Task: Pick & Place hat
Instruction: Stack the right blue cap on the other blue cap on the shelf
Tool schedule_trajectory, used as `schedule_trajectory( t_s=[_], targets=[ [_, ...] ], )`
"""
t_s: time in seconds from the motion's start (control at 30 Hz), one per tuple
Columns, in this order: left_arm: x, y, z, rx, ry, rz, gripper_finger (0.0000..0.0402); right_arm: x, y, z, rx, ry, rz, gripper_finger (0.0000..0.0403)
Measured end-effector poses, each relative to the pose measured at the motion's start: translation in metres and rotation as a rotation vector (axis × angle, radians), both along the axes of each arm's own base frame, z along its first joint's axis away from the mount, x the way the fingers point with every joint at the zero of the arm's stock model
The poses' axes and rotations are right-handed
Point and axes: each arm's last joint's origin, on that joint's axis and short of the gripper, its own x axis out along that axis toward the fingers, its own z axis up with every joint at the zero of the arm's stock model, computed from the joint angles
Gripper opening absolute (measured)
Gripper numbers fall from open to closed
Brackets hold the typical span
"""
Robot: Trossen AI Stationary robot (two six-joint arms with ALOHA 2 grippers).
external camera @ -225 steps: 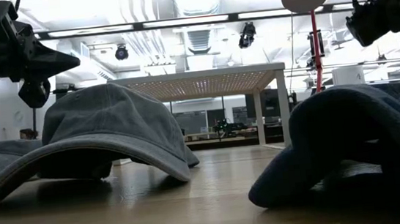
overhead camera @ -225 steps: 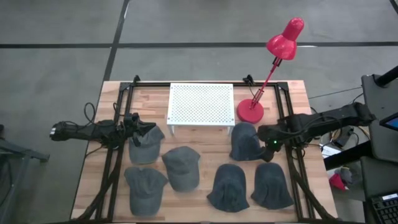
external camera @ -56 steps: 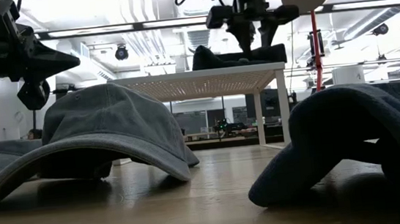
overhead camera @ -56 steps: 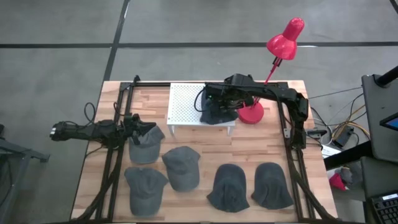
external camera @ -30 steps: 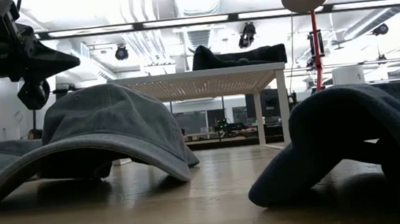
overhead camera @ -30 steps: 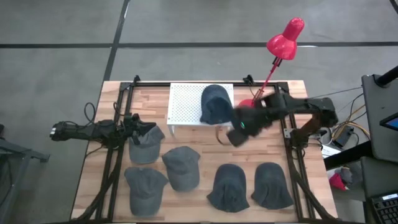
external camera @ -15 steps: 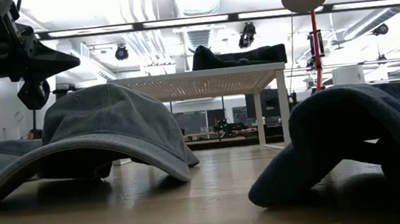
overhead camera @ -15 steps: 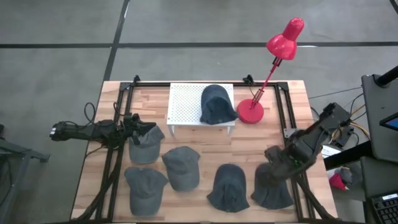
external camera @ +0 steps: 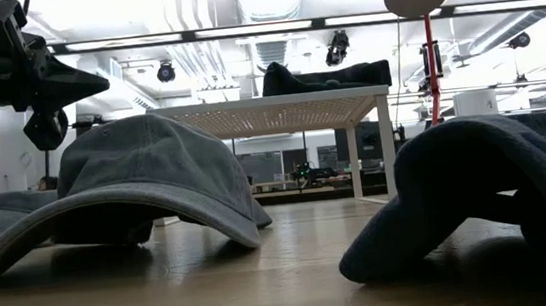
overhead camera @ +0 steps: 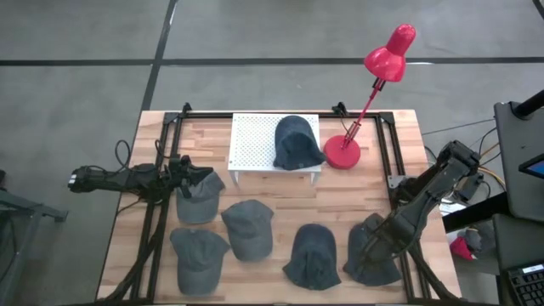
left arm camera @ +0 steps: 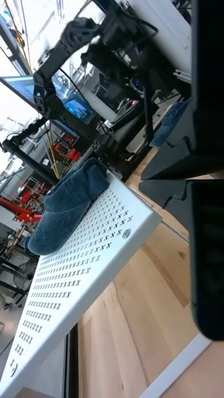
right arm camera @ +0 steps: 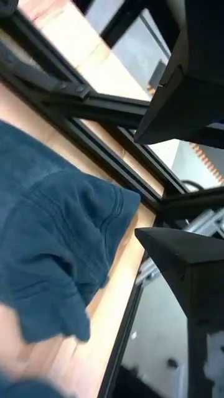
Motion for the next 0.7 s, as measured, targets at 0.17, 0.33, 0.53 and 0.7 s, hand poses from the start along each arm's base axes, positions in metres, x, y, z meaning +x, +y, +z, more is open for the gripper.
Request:
schedule_trajectory(
  t_s=[0.17, 0.33, 0.53, 0.7],
  targets=[
    [0.000, 0.000, 0.000, -0.035, -0.010, 0.001, 0.0000, -0.001, 0.005, -0.027, 0.063, -0.023, 0.043, 0.0231],
    [0.000, 0.000, 0.000, -0.058, -0.017, 0.001, 0.0000, -0.010, 0.004, -0.051, 0.056, 0.007, 0.035, 0.0231],
    [0.000, 0.000, 0.000, -0.059, -0.017, 0.001, 0.0000, -0.016, 0.000, -0.065, 0.023, 0.041, 0.022, 0.0241],
    [0.000, 0.000, 0.000, -0.059, -0.017, 0.001, 0.0000, -0.015, 0.001, -0.078, 0.067, 0.009, 0.022, 0.0259]
  ],
)
